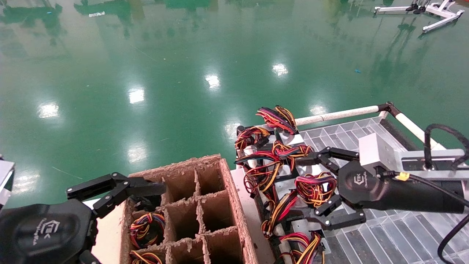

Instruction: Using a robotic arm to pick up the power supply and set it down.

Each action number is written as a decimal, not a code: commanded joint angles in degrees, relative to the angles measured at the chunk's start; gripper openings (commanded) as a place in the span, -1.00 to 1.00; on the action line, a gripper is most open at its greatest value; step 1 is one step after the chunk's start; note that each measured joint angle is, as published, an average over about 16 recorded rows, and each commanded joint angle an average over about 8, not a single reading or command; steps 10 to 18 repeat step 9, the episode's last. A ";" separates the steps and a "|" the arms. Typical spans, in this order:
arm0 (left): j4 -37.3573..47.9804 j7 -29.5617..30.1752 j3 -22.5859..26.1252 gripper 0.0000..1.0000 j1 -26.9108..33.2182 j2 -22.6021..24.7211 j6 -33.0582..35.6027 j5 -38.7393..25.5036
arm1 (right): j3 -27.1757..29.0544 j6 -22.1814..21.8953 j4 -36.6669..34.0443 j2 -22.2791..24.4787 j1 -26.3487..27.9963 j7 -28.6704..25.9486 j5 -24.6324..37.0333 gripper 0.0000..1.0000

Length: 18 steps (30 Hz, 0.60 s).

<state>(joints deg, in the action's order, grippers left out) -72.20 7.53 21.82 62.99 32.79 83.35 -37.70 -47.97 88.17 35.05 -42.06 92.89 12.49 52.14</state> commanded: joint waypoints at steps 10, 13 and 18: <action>0.00 0.00 0.00 1.00 0.00 0.00 0.00 0.00 | 7.84 -0.61 9.46 1.73 -7.69 -5.71 -2.52 1.00; 0.00 0.00 0.00 1.00 0.00 0.00 0.00 0.00 | 7.84 -0.61 9.46 1.73 -7.69 -5.71 -2.52 1.00; 0.00 0.00 0.00 1.00 0.00 0.00 0.00 0.00 | 7.84 -0.61 9.46 1.73 -7.69 -5.71 -2.52 1.00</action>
